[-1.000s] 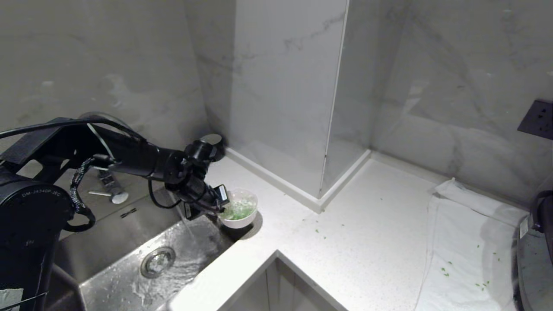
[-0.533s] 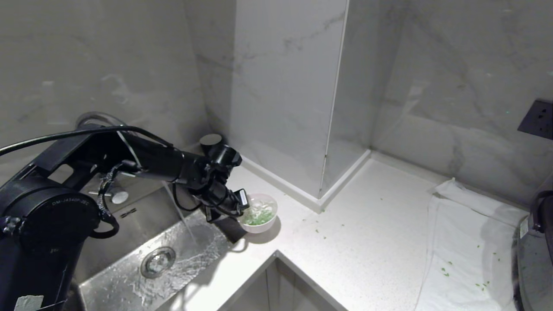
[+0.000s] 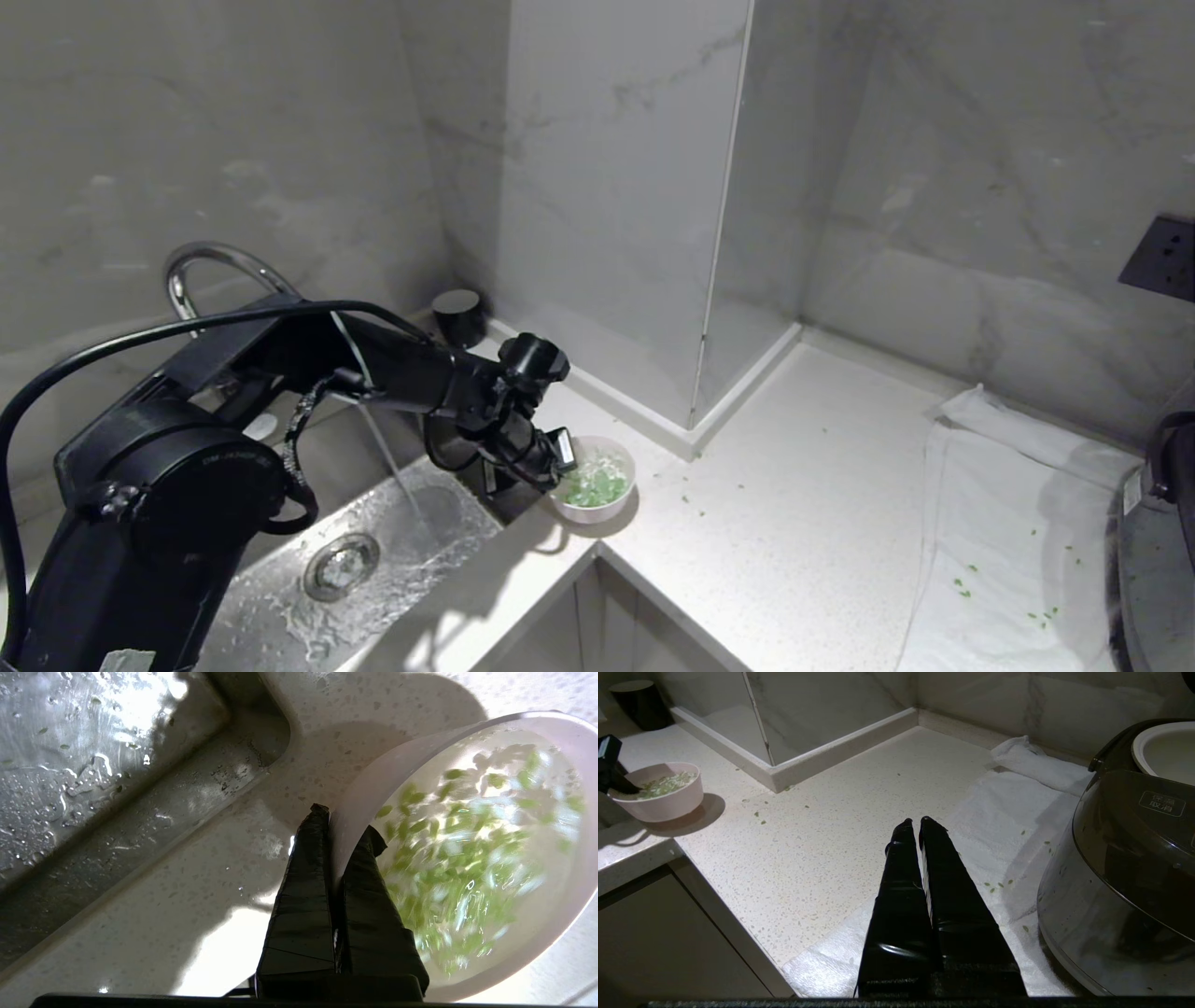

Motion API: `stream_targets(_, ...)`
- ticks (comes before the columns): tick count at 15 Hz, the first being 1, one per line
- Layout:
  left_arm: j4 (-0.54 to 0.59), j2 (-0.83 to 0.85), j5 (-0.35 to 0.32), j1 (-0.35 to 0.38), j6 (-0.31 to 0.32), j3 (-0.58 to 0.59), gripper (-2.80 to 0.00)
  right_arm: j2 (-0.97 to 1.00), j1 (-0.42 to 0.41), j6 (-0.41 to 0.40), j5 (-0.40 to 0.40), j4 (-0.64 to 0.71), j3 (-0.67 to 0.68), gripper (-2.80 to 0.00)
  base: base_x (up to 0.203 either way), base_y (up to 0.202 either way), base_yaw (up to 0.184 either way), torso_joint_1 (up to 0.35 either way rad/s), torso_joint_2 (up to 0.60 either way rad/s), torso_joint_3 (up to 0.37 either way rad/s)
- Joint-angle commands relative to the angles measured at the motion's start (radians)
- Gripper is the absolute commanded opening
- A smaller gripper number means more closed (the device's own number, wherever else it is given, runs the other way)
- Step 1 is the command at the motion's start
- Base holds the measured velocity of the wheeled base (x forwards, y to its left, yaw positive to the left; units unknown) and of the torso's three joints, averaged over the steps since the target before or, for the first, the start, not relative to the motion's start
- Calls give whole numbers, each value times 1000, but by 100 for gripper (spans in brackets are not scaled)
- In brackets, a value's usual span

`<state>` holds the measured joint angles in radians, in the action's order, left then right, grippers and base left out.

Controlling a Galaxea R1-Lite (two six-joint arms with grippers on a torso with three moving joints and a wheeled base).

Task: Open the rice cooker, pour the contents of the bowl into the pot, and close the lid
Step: Place the bowl on the table

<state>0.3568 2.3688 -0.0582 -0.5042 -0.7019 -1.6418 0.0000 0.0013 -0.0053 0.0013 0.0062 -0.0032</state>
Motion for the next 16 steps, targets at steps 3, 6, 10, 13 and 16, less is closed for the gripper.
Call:
stream_targets(3, 2, 49, 28, -28, -10, -25, -280, 0, 0, -1, 0, 0, 0, -280, 0, 0, 0, 0, 0, 0)
stream_targets(6, 2, 66, 54, -37, -21, -38, -280, 0, 0, -1, 0, 0, 0, -280, 0, 0, 0, 0, 0, 0)
stream_targets(10, 2, 67, 65, -42, -22, -57, -280, 0, 0, -1, 0, 0, 0, -280, 0, 0, 0, 0, 0, 0)
stream_targets(13, 6, 85, 75, -52, -28, -89, -280, 0, 0, -1, 0, 0, 0, -280, 0, 0, 0, 0, 0, 0)
stream_targets(16, 50, 113, 86, -56, -49, -147, -280, 0, 0, -1, 0, 0, 0, -280, 0, 0, 0, 0, 0, 0)
